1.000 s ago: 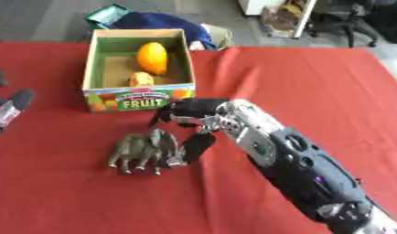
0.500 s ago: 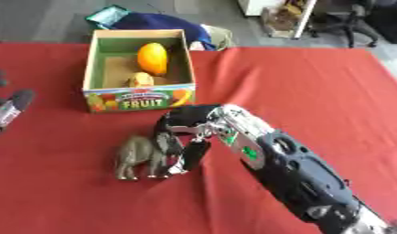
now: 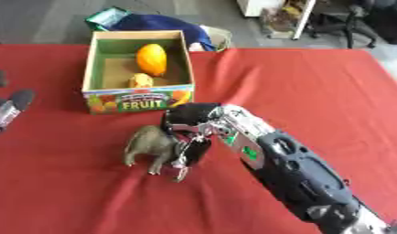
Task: Pick up objects on the table and place them in the box.
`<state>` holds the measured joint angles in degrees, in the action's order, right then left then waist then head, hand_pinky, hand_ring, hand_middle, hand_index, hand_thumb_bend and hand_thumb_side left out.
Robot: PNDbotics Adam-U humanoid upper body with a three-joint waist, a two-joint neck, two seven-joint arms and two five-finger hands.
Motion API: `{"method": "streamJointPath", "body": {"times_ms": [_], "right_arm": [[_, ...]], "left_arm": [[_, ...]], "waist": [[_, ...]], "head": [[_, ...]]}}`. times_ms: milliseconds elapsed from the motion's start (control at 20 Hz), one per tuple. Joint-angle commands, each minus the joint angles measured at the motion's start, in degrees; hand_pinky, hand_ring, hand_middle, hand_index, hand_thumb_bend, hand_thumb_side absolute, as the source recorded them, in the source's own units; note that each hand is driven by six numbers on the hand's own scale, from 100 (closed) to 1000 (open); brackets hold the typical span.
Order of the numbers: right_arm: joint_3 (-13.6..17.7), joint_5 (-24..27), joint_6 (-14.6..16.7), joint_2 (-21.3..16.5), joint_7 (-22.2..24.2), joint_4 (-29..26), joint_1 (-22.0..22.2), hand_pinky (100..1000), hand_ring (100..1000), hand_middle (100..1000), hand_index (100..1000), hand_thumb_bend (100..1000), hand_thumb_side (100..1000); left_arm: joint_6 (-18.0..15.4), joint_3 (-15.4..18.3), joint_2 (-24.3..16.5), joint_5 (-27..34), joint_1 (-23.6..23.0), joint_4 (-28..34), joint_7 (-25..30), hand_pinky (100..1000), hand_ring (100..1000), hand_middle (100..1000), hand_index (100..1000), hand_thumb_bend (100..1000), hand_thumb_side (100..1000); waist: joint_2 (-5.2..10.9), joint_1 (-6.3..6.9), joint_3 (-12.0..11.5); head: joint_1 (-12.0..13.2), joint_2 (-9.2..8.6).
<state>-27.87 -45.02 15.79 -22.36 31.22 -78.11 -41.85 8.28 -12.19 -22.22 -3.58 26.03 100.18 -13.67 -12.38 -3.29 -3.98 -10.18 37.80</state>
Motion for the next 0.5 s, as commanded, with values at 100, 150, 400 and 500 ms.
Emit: {"method": "streamJointPath", "body": {"times_ms": [100,150,400,500], "right_arm": [[1.5,3.4,-1.4,-2.0,-0.1,-3.3,-1.3,514,278,234,397,171,286],[1.9,4.6,-2.0,-2.5,0.1,-4.6,-1.7,513,277,233,396,167,272],[4.1,9.4,-5.0,-5.8,2.6,-11.5,-5.6,532,288,240,401,201,245],[5.2,9.6,-6.0,-6.4,2.9,-12.6,-7.7,535,289,241,402,212,248]], "left_arm": [[-0.1,0.2,-1.0,-0.3,0.5,0.6,0.3,535,713,541,674,691,377],[-0.1,0.3,-1.0,-0.3,0.5,0.6,0.3,535,713,541,674,691,377],[0.0,0.3,-1.2,-0.4,0.3,0.7,0.4,535,714,541,674,690,378],[0.0,0.3,-1.2,-0.4,0.3,0.8,0.4,535,714,541,674,689,378]], "waist": [[1.01,0.37,0.1],[1.05,0.36,0.2],[1.28,0.29,0.3],[1.37,0.33,0.3]], "head": [[0.1,0.22],[0.2,0.23],[0.6,0.23],[0.7,0.16]]}}
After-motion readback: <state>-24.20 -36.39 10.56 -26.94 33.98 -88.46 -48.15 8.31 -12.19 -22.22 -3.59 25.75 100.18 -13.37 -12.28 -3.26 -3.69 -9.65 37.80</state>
